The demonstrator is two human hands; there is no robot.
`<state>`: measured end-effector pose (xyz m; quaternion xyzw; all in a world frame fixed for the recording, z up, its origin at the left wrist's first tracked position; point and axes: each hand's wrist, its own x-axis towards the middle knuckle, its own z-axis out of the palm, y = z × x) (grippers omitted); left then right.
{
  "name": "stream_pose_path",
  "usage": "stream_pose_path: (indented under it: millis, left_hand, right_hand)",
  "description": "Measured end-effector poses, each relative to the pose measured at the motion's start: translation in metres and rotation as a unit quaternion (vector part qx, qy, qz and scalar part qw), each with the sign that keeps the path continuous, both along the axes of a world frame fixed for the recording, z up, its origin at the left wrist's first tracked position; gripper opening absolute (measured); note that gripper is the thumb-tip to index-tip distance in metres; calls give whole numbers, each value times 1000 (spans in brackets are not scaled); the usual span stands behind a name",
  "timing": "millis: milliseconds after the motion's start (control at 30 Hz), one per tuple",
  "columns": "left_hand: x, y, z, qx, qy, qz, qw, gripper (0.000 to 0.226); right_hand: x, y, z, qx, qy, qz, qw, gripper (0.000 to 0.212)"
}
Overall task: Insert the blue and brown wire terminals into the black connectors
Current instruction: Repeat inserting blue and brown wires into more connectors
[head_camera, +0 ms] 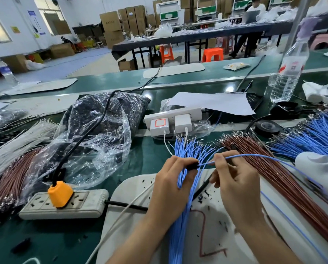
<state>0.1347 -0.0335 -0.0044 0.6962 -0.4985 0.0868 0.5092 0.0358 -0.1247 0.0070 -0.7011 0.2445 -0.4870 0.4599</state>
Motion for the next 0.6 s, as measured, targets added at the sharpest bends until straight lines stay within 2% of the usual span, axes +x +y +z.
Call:
stream_pose_path:
  millis: [200, 367, 433, 533, 600]
  left_hand:
    - [0, 0, -1, 7, -3, -23, 1000, 20]
    - [-1, 0, -2, -8, -11, -33, 999, 19]
    - [-1, 0, -1, -12, -12, -29, 999, 19]
    - [-1, 0, 1, -11, -7, -17, 1000, 19]
    - [-1, 0, 2, -1, -23, -14, 1000, 22]
  right_hand:
    - [0, -3, 0, 96, -22, 10, 995, 28]
    - [2, 2, 1, 98, 2, 68, 993, 29]
    - [2, 4, 3, 127, -18, 83, 988, 35]
    - [3, 0, 4, 223, -65, 98, 968, 48]
    - [2, -3, 2, 211, -49, 100, 971, 45]
